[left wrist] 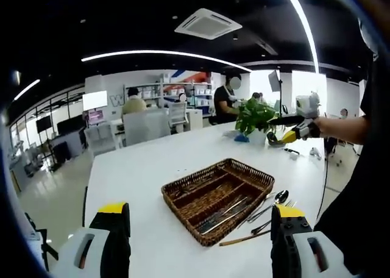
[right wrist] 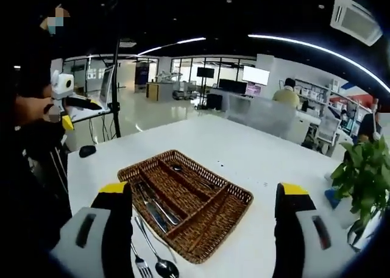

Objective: Arrange the knives, forks, and spoons in their matching storage slots by inserting each utensil handle-first until every utensil is classified and aligned in the correct compartment

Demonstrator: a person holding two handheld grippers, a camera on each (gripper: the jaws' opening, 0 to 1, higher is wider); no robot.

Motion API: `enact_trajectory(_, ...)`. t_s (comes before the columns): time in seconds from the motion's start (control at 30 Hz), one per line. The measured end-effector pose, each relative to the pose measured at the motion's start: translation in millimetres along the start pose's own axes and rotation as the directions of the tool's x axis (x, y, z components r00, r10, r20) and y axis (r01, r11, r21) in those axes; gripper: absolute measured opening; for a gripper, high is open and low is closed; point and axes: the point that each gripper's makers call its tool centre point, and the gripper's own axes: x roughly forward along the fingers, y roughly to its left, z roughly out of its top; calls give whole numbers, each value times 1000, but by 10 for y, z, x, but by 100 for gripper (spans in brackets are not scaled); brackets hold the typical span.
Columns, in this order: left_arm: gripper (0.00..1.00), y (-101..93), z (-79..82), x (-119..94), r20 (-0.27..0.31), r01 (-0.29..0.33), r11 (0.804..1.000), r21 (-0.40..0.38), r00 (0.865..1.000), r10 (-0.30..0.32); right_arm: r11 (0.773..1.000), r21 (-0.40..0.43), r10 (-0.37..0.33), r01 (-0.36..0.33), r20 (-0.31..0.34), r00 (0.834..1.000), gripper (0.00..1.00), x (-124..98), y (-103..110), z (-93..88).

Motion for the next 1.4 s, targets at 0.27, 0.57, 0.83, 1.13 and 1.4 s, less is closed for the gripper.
enact_trajectory(0.27,100,37,64,-92,22,-26,1000,16,999,26,998,67,-2,3,-16,1000,100,-370,51,-215)
enact_trajectory(0.57,100,28,-38,-44,2,-19,1000,0,1000,19,996,74,-52,53,-24,998,100,-534,-24,-327)
enact_trajectory(0.83,100,-27,81,58,-6,23,999,45,1000,-23,995,70,-70,72,-31,997,100,-565,-47,-403)
enact_trajectory(1.13,95,-268,352,285,-19,121,984,134,993,-119,990,95,-106,107,-22,994,100,-680,-151,-460)
enact_trajectory(1.4,100,-542,461,577,-100,274,941,198,961,-259,981,137,-135,137,-22,991,100,-832,-234,-515)
